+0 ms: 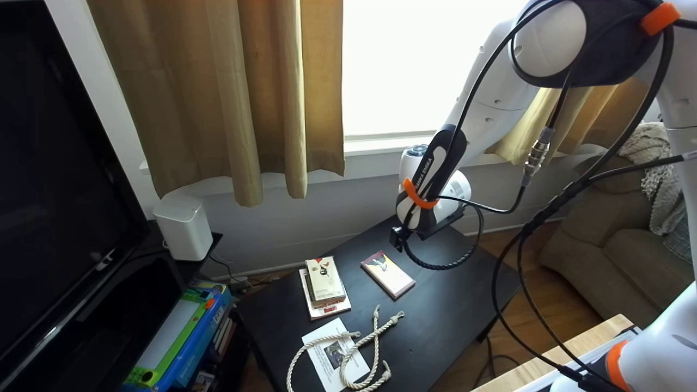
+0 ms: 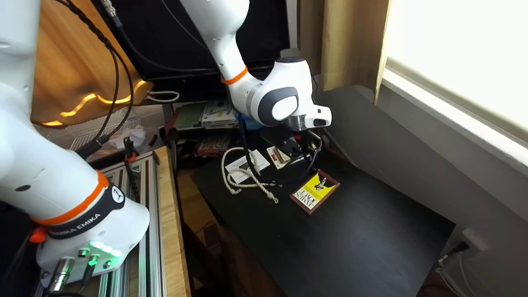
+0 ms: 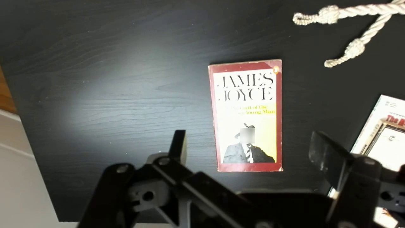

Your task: Rotate the book on the right side of table anticlockwise three times

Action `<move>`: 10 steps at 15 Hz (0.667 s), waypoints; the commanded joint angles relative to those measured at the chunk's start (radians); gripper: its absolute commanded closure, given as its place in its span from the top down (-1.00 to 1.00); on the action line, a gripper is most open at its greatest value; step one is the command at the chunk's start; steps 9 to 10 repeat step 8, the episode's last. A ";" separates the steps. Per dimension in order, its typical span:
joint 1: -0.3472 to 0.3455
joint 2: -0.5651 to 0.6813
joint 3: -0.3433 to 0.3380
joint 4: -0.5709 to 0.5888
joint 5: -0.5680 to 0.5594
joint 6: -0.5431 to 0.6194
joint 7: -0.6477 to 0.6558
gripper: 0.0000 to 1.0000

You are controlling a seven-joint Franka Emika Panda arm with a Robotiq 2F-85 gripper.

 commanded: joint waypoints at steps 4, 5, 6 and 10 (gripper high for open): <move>0.000 -0.012 -0.002 -0.014 -0.020 0.003 0.016 1.00; 0.000 -0.012 -0.002 -0.014 -0.020 0.003 0.016 1.00; 0.001 -0.012 -0.002 -0.014 -0.020 0.003 0.016 1.00; 0.001 -0.012 -0.003 -0.014 -0.020 0.003 0.016 1.00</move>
